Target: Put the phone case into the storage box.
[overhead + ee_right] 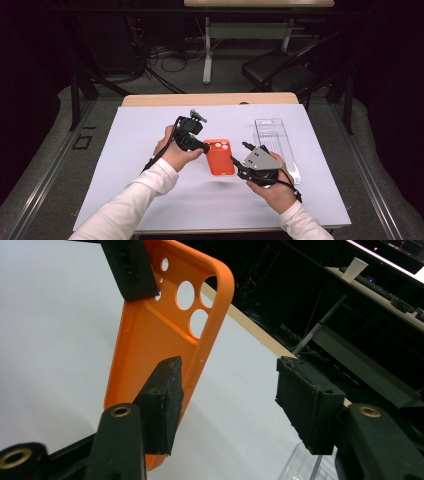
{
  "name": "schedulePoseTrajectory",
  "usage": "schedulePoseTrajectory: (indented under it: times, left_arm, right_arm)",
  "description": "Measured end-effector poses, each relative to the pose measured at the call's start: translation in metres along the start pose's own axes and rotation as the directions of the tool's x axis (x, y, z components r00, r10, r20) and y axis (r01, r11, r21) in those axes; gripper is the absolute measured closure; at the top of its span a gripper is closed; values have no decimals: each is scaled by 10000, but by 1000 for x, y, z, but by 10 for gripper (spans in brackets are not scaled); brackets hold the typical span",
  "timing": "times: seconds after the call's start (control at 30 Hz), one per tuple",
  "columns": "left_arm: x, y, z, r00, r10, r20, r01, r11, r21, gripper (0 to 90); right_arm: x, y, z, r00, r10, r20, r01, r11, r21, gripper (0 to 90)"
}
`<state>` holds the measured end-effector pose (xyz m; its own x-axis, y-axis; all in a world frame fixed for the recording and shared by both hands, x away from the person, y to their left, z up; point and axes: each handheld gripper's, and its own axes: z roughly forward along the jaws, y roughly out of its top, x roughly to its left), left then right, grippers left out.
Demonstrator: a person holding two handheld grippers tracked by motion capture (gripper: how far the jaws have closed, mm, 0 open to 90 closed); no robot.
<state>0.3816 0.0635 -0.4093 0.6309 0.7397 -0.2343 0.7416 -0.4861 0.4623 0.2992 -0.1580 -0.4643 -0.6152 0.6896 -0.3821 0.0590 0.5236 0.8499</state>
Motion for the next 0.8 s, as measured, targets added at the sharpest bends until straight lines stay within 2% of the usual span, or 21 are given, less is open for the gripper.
schedulePoseTrajectory:
  times: [0.17,0.3,0.53,0.8]
  left_arm:
    - [-1,1,2,10000,71,-58,-70,9998,170,835]
    - [-2,3,3,9999,-21,-100,23,9997,224,835]
    - [-6,6,0,9996,76,-259,-68,9995,318,835]
    - [-8,8,1,9992,117,-376,-103,9993,360,835]
  right_arm:
    - [0,4,3,9997,135,-219,-132,9998,139,433]
    - [0,9,5,9998,183,-106,-180,9995,258,434]
    - [1,19,6,10000,-19,46,18,9996,272,503]
    - [2,26,8,10000,20,58,-21,9995,304,557]
